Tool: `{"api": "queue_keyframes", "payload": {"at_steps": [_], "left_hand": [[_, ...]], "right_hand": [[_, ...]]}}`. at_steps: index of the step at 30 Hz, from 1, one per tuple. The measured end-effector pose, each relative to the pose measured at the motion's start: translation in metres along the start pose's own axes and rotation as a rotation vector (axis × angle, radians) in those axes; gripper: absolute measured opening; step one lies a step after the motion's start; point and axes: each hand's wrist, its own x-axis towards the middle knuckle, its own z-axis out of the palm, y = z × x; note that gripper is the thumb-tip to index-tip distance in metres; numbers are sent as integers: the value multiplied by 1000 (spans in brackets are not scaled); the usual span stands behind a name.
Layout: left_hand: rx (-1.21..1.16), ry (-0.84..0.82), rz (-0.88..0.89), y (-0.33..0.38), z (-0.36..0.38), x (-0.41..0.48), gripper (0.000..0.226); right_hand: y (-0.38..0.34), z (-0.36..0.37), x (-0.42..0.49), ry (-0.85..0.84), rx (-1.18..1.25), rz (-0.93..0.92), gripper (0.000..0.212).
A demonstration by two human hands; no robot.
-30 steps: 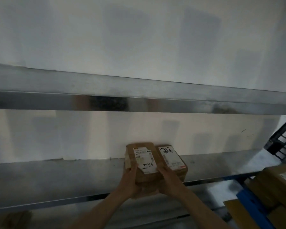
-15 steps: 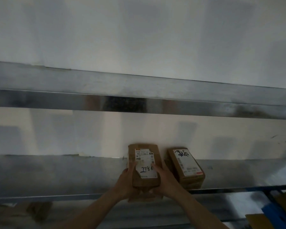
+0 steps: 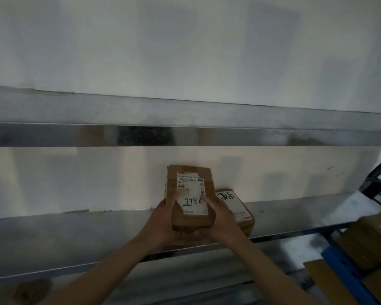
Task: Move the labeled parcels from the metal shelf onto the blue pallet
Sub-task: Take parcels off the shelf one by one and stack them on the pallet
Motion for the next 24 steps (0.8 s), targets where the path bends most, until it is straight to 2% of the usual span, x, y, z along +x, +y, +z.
{"api": "queue_keyframes", "payload": {"at_steps": [4, 9, 11, 18, 24], "left_hand": [[-9, -55, 117, 31, 22, 16, 116], [-35, -186, 200, 80, 80, 23, 115], [-48, -240, 227, 100, 102, 22, 114], [42, -367, 313, 178, 159, 22, 108], [62, -469, 397, 258, 239, 24, 112]], "right_hand": [[8, -39, -29, 136, -66, 62, 95], [40, -79, -85, 218, -146, 235, 101], [53, -93, -110, 261, -138, 276, 105], [103, -148, -182, 373, -119, 384, 94], [154, -211, -252, 471, -117, 475, 102]]}}
